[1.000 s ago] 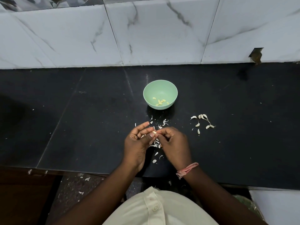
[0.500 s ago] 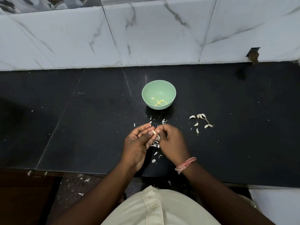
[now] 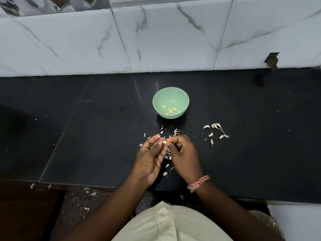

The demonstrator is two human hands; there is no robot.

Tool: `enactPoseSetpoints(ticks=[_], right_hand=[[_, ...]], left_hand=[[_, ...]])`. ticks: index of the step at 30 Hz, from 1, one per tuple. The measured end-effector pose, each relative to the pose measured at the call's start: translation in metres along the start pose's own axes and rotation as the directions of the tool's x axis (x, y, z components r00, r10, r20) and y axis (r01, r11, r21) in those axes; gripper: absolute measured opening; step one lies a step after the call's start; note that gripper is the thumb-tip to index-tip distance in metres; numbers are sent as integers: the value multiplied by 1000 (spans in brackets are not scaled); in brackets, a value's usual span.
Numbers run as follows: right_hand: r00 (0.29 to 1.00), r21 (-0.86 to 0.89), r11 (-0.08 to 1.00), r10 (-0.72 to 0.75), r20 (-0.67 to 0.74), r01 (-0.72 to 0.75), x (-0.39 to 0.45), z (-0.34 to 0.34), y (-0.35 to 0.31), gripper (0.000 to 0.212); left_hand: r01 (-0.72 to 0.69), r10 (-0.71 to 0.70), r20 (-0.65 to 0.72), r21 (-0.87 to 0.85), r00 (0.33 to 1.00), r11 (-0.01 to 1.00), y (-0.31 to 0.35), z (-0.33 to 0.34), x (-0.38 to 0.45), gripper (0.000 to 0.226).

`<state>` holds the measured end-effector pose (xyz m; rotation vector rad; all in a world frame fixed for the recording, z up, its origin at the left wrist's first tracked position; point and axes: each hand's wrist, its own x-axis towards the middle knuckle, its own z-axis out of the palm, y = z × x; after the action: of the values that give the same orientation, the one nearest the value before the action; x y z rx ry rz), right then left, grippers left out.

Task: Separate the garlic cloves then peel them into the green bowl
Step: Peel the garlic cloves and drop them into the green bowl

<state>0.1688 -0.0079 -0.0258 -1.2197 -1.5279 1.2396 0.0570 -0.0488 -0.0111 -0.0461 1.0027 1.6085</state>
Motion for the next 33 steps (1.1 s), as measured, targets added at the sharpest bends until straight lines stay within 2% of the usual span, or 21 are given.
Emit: enactPoseSetpoints(ticks=[2, 6, 11, 15, 21, 26, 33], right_hand=[[1000, 8, 1000, 29, -2, -29, -1, 2, -1, 17], [999, -2, 999, 50, 12, -50, 0, 4, -5, 18], [997, -112, 991, -71, 35, 74, 2, -1, -7, 9], [986, -175, 971, -160, 50, 166, 3, -8, -7, 12], [959, -259, 925, -279, 41, 280, 3, -9, -9, 11], [959, -301, 911, -280, 49, 281, 2, -9, -9, 11], [963, -321, 909, -266, 41, 265, 1, -9, -11, 17]], left_hand=[[-21, 20, 22, 58, 1000, 998, -1, 0, -1, 22], [-173, 163, 62, 242, 985, 955, -4, 1, -2, 22], [-376, 374, 111, 505, 921, 777, 3, -3, -1, 19], [-426, 407, 178, 604, 896, 674, 7, -1, -4, 19], [-427, 393, 199, 612, 898, 665, 8, 0, -7, 20], [-414, 357, 217, 588, 909, 695, 8, -1, -8, 21], [-306, 257, 169, 431, 952, 849, 7, 0, -8, 28]])
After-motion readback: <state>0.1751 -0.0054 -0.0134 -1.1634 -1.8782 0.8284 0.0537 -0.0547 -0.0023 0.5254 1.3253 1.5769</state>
